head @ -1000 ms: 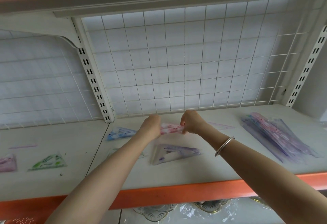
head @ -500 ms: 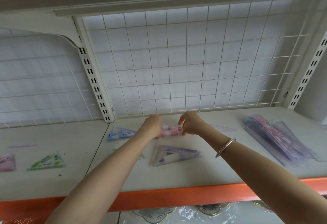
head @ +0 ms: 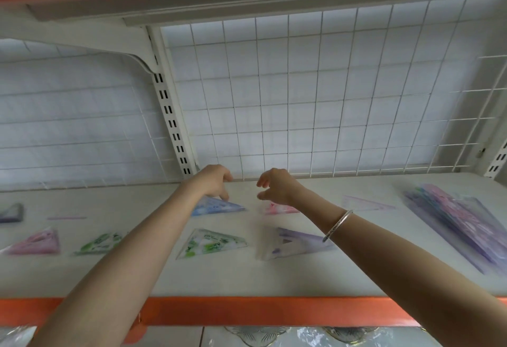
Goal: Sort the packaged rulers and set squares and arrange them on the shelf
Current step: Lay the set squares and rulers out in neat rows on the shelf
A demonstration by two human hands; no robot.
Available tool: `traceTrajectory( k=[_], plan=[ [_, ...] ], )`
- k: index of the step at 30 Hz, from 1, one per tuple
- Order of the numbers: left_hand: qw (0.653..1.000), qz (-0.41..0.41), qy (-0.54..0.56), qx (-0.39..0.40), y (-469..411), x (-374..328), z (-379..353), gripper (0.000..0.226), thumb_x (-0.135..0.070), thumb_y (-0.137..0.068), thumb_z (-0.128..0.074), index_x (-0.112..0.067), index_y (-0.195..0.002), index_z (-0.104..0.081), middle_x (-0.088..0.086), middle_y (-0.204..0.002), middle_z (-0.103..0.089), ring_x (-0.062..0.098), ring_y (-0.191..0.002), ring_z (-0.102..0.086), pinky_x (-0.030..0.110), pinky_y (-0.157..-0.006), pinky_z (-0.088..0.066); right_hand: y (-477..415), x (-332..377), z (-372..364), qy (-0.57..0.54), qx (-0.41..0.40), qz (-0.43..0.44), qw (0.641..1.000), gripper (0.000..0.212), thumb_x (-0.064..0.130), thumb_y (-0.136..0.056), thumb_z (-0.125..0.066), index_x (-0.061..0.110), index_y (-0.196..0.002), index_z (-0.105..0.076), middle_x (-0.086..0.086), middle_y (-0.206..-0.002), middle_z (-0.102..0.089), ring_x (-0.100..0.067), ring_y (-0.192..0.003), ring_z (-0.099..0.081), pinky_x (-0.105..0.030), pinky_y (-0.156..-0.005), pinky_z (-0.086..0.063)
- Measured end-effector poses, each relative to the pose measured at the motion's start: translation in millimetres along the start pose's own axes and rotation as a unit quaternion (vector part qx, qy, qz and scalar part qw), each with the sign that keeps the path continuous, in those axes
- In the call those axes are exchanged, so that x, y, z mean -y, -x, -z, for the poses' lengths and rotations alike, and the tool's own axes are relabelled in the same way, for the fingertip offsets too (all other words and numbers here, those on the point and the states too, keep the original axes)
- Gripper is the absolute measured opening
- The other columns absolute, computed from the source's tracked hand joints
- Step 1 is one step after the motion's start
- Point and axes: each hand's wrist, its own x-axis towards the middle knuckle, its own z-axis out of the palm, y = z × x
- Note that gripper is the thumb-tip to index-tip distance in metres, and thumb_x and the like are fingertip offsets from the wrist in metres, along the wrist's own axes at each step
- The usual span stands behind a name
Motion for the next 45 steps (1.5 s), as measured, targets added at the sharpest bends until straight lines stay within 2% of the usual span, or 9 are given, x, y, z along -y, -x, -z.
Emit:
traceTrajectory(
  k=[6,14,20,24,28,31,34,38,45],
  plan=[
    [0.994,0.039,-0.034,0.097,4,50,-12,0.081,-0.018,-0.075,-0.080,-0.021,-0.144,-0.038,0.004,-0.151,-0.034,0.025,-0.134,-0.038,0.038,-0.106,-0.038,-29,42,-40,0.010,0.054,0.010,0.998,0.045,0.026,-0.085,-0.066,0.003,-0.123,-0.060,-0.011,-0.126,-0.060,-0.025,-0.116,-0.055,-0.030,-0.097,-0.043],
    [0.993,0.037,-0.031,0.103,-4,58,-11,0.063,-0.016,-0.074,-0.081,-0.019,-0.129,-0.050,0.005,-0.134,-0.048,0.025,-0.118,-0.050,0.031,-0.089,-0.043,-51,55,-77,-0.008,0.018,-0.074,0.997,0.043,0.019,-0.078,-0.071,0.000,-0.115,-0.060,-0.013,-0.118,-0.062,-0.026,-0.107,-0.059,-0.030,-0.086,-0.050],
    [0.985,0.059,-0.066,0.146,-12,50,-6,0.067,-0.016,-0.070,-0.084,-0.018,-0.124,-0.045,0.010,-0.135,-0.047,0.027,-0.097,-0.062,0.043,-0.090,-0.054,-56,62,-81,-0.005,0.031,-0.122,0.992,0.038,0.013,-0.079,-0.072,0.001,-0.111,-0.056,-0.015,-0.116,-0.058,-0.032,-0.109,-0.055,-0.039,-0.089,-0.047],
    [0.985,0.059,-0.058,0.152,-12,50,-6,0.066,-0.013,-0.069,-0.085,-0.019,-0.119,-0.043,0.010,-0.137,-0.043,0.030,-0.104,-0.062,0.045,-0.089,-0.054,-54,59,-79,-0.020,0.071,-0.122,0.990,0.041,0.019,-0.075,-0.078,0.002,-0.108,-0.059,-0.012,-0.113,-0.063,-0.030,-0.106,-0.057,-0.035,-0.084,-0.047],
    [0.986,0.062,-0.017,0.155,-9,53,-6,0.077,-0.009,-0.071,-0.082,-0.022,-0.133,-0.039,0.011,-0.142,-0.036,0.031,-0.110,-0.057,0.044,-0.090,-0.054,-48,57,-72,-0.052,0.096,-0.119,0.987,0.039,0.018,-0.078,-0.074,0.000,-0.110,-0.061,-0.010,-0.111,-0.062,-0.024,-0.091,-0.052,-0.029,-0.071,-0.038],
    [0.991,0.051,-0.059,0.111,-4,53,-9,0.076,-0.016,-0.074,-0.081,-0.018,-0.138,-0.039,0.013,-0.141,-0.028,0.032,-0.114,-0.052,0.041,-0.094,-0.050,-41,57,-72,-0.097,0.072,-0.102,0.987,0.035,0.009,-0.080,-0.069,-0.002,-0.112,-0.062,-0.010,-0.096,-0.057,-0.022,-0.085,-0.049,-0.026,-0.064,-0.039],
    [0.997,0.038,-0.040,0.047,2,56,-20,0.057,-0.014,-0.078,-0.077,-0.009,-0.125,-0.044,0.011,-0.131,-0.027,0.028,-0.112,-0.048,0.034,-0.093,-0.044,-33,53,-76,-0.161,0.022,-0.083,0.983,0.030,0.000,-0.082,-0.060,0.003,-0.111,-0.054,-0.014,-0.110,-0.058,-0.023,-0.091,-0.051,-0.028,-0.070,-0.043],
    [0.999,-0.013,0.013,-0.032,12,59,-32,0.036,-0.004,-0.086,-0.064,-0.008,-0.113,-0.042,0.009,-0.115,-0.037,0.021,-0.092,-0.045,0.029,-0.075,-0.039,-29,52,-83,-0.084,-0.013,-0.045,0.995,0.030,-0.001,-0.086,-0.046,0.009,-0.113,-0.056,-0.011,-0.114,-0.059,-0.030,-0.108,-0.052,-0.034,-0.089,-0.040],
    [0.995,-0.016,0.028,-0.091,21,62,-35,0.026,-0.012,-0.093,-0.053,-0.004,-0.117,-0.047,0.014,-0.119,-0.053,0.028,-0.109,-0.048,0.036,-0.086,-0.041,-20,49,-84,0.043,-0.048,-0.032,0.997,0.041,0.004,-0.089,-0.044,0.021,-0.123,-0.055,-0.005,-0.118,-0.053,-0.027,-0.116,-0.038,-0.038,-0.090,-0.028]
  ],
)
